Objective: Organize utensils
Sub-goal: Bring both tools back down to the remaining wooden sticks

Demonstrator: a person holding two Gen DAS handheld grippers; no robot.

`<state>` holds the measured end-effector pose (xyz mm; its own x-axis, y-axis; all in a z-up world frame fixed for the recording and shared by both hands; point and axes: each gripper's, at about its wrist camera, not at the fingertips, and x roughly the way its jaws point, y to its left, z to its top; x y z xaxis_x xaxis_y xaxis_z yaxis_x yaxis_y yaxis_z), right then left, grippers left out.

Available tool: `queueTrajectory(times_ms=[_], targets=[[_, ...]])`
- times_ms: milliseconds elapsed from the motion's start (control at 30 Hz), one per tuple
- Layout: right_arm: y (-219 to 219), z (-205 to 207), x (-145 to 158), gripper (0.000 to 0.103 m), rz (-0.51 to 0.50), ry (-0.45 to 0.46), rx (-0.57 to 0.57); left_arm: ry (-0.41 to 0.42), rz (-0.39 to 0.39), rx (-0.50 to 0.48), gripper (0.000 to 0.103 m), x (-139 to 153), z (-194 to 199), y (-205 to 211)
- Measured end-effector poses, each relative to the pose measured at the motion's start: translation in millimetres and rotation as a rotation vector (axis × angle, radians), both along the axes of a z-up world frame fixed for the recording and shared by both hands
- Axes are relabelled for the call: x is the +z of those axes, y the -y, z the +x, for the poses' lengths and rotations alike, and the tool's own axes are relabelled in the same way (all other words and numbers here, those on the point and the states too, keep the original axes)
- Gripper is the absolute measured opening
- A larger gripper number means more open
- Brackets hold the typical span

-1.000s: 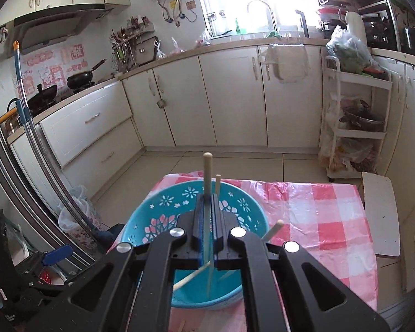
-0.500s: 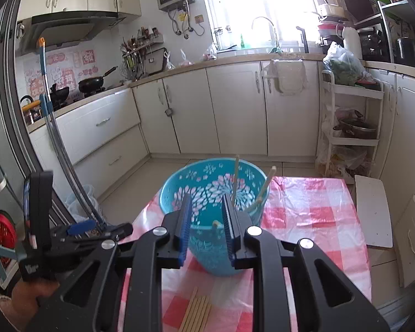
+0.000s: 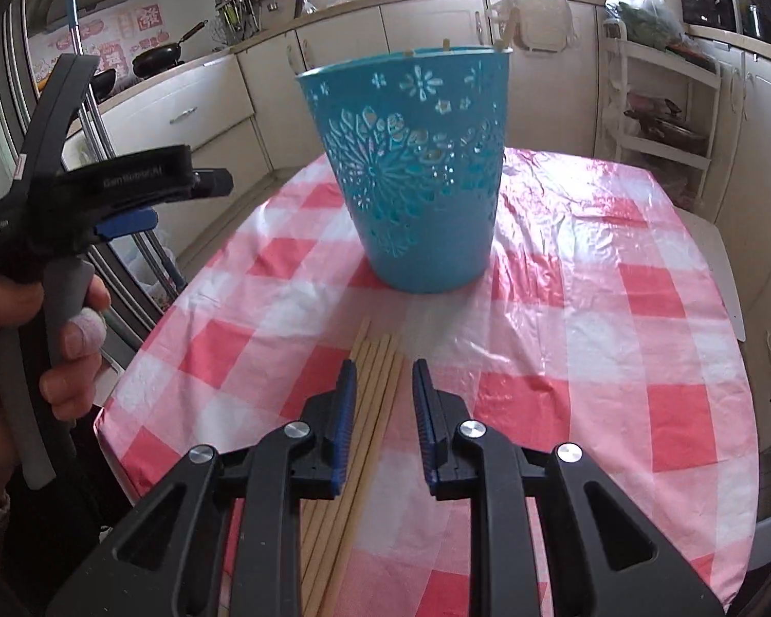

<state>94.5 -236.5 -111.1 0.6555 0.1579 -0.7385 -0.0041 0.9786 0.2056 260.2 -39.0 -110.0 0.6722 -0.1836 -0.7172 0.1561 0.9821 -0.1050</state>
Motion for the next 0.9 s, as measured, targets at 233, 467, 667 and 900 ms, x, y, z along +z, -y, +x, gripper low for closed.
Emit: queueTrajectory(times_ms=[233, 467, 667, 900], targets=[[-1, -3, -18, 0.023, 0.004, -0.036, -0.005, -0.002, 0.034, -0.014, 0.096, -4, -5, -6], [-8, -3, -28, 0.023, -0.004, -0.066, 0.020, -0.034, 0.007, -0.019, 0.096, -6, -19, -26], [-14, 1, -33, 0.023, -0.009, -0.084, 0.033, -0.127, -0.053, 0.008, 0.095, -25, -30, -40], [-8, 4, -29, 0.023, -0.021, -0.072, -0.010, -0.149, -0.003, -0.043, 0.095, -36, -39, -21]])
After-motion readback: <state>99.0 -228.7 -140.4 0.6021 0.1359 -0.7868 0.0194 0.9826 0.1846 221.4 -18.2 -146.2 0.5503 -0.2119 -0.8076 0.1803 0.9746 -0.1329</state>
